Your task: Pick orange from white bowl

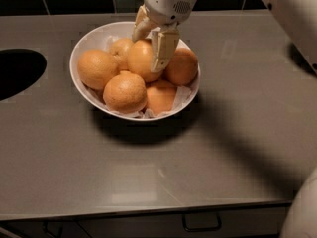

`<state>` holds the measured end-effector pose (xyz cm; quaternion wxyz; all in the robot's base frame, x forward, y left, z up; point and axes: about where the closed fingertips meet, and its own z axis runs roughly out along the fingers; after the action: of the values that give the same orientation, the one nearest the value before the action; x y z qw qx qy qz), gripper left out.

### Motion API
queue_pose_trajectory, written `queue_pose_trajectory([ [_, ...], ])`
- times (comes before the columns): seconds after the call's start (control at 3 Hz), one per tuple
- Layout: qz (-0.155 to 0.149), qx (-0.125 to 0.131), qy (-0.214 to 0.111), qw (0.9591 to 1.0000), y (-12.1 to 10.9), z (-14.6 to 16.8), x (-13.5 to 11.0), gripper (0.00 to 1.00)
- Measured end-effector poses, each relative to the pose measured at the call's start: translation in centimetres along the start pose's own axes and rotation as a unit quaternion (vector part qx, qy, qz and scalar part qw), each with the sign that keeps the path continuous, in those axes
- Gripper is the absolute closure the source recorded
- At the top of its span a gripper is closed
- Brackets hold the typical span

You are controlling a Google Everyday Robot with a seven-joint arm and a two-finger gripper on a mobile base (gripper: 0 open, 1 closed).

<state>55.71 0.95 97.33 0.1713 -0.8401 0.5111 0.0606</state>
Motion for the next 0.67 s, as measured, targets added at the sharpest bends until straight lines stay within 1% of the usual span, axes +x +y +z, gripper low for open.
queue_pose_trajectory([
  [0.33,-0.006,-0.010,-0.010,0.9999,-0.30,0.99,-0.31,0.23],
  [0.67,-0.010,-0.017,-0.016,0.9997,-0.56,1.69,-0.52,0.22],
])
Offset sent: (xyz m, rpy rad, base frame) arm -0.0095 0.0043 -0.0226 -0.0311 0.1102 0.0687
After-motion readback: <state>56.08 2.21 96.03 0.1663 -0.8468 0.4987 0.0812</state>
